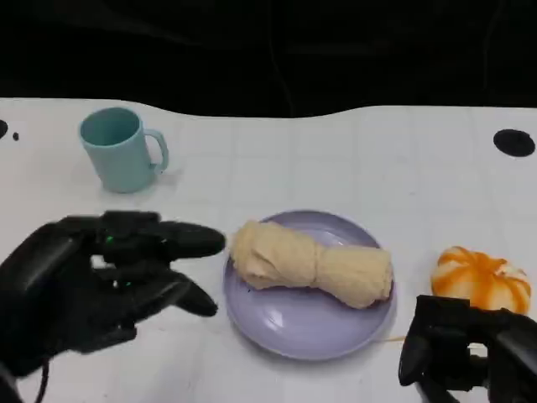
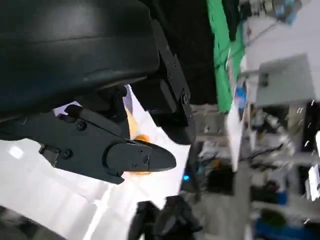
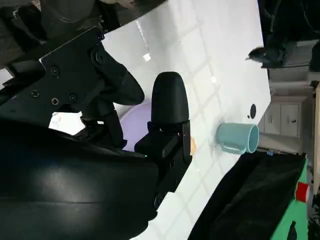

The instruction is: Grasp the towel on the left side of the plate with the left hand and place it into the plate.

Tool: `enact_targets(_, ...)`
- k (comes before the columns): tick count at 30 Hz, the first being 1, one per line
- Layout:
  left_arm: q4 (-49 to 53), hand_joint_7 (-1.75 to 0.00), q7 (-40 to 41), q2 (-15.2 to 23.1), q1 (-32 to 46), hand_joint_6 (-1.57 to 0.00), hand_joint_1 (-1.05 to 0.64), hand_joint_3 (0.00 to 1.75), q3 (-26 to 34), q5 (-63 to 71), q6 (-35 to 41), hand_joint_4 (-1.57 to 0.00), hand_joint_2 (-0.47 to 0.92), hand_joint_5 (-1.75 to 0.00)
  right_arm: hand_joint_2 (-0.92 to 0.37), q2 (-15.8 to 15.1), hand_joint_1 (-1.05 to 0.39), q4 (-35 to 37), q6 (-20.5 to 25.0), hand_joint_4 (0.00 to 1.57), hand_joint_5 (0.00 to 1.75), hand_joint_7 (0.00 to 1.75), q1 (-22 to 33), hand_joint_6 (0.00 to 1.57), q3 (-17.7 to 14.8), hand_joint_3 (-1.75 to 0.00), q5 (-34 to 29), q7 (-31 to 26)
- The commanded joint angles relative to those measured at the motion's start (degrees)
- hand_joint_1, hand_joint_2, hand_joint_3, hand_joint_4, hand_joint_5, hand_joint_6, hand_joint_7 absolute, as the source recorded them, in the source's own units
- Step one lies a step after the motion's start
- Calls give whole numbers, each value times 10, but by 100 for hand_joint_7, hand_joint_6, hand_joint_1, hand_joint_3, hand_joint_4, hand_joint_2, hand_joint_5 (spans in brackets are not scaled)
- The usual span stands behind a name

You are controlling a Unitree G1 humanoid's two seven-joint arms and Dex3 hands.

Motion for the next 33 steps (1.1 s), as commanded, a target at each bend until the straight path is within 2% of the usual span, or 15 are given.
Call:
enact_targets(1,-41,-93,58,-24,69,-90,-28,103,14,-44,-4,-81,55,-141,-51,-1,-6,-1,4,72,175,153,-3,64,-5,-124,9,0)
enact_targets(3,-53,-112,75,-31,97,-86,-30,105,11,-52,-14,-83,57,-145,-51,-1,-5,3,0,73,175,153,-4,64,-6,-124,10,2)
enact_targets(6,-61,-135,91,-40,134,-77,-33,91,-4,-48,-35,-80,68,-154,-51,-4,-6,6,-1,72,175,153,-6,64,-9,-123,9,3)
enact_targets(9,-55,-143,113,-55,160,-75,-32,87,-30,-30,-63,-83,71,-158,-51,-5,-6,10,-6,71,175,152,-7,64,-11,-123,6,5)
enact_targets(12,-46,-148,136,-64,168,-73,-32,91,-56,-8,-88,-85,69,-158,-52,-6,-5,16,-13,72,175,152,-6,64,-12,-123,4,7)
enact_targets(18,-19,-156,148,-64,171,-68,-35,91,-95,12,-127,-81,68,-169,-52,-9,-5,21,-19,71,175,152,-5,64,-17,-122,5,11)
enact_targets(25,8,-157,147,-58,168,-68,-33,92,-121,36,-170,-80,67,-173,-52,-9,-6,33,-30,70,175,152,-3,63,-20,-121,4,16)
enact_targets(33,30,-154,140,-45,164,-71,-28,106,-126,45,-204,-80,59,-174,-52,-6,-6,41,-42,71,175,152,-3,62,-17,-121,3,18)
